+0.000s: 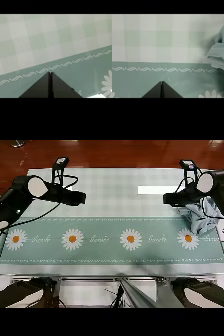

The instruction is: Fold the shirts.

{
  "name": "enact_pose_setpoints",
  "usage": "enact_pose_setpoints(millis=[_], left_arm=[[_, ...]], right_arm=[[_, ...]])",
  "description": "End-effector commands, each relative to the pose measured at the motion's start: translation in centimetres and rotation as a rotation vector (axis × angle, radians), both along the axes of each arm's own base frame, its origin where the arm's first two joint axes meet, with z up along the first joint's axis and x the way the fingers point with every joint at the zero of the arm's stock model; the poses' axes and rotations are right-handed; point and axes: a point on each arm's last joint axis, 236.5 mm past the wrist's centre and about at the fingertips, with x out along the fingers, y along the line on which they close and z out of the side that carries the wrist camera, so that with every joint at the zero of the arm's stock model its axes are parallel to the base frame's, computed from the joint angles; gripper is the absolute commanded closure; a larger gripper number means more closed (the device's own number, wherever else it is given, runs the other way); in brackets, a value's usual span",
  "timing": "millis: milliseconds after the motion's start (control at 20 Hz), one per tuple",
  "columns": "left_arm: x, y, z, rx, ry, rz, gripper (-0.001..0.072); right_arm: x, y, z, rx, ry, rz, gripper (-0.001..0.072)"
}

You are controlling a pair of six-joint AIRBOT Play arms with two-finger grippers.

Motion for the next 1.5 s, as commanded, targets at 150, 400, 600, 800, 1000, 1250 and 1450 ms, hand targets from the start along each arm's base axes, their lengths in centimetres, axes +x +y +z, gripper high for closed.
enact_pose_setpoints(millis=[150,400,600,800,1000,1250,1450], left_arm=[[0.0,0.0,0.0,0.000,0.001,0.000,0.0686],[0.0,0.0,0.0,0.000,0.000,0.000,0.0686],[0.0,0.0,0.0,0.000,0.000,0.001,0.0685],[0.0,0.0,0.0,0.000,0.000,0.001,0.0686],[0.6,-0.1,0.2,-0.007,-0.025,0.008,0.0685],[3.8,-0.2,0.2,-0.022,-0.127,0.040,0.0007],[4.7,1.6,-0.1,0.049,-0.168,0.017,0.0006]], right_arm=[[0.0,0.0,0.0,0.000,0.001,0.000,0.0684],[0.0,0.0,0.0,0.000,0.001,0.000,0.0684],[0.0,0.0,0.0,0.000,0.001,0.000,0.0684],[0.5,0.1,0.1,0.003,-0.020,0.001,0.0684],[4.9,-3.8,2.6,-0.210,-0.221,0.058,0.0679],[5.3,-14.6,0.0,-0.373,-0.155,-0.162,0.0081],[3.2,-20.5,-4.7,-0.280,-0.040,-0.377,0.0084]])
